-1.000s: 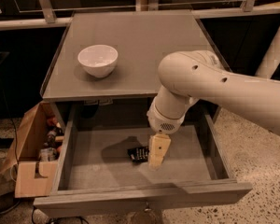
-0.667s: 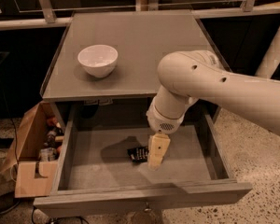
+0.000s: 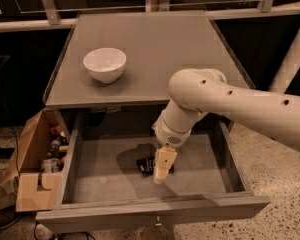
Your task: Pick rxbar chocolate from top drawer and place on counter
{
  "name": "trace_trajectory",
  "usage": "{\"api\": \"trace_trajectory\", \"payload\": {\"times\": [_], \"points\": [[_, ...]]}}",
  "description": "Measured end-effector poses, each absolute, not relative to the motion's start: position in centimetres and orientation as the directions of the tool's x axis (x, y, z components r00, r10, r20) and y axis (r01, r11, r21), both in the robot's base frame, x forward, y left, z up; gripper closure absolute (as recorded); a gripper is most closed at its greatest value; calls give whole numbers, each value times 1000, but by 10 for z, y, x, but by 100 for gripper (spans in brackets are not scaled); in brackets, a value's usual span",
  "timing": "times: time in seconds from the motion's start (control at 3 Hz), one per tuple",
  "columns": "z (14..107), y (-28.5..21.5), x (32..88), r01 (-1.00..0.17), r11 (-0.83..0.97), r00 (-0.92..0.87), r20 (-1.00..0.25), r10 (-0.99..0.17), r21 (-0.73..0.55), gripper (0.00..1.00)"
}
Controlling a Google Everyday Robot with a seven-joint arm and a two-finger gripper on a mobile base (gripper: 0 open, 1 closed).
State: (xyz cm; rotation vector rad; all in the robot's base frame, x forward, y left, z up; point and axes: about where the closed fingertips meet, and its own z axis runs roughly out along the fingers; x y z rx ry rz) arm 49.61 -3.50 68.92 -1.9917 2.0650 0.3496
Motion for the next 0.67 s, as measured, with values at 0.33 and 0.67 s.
{"api": "trace_trajectory", "payload": {"times": [0.33,0.67], "points": [[664,-27,510,-998,38,-50,-343,-938,42,0],[664,-27,510,-998,38,-50,-343,-938,42,0]]}}
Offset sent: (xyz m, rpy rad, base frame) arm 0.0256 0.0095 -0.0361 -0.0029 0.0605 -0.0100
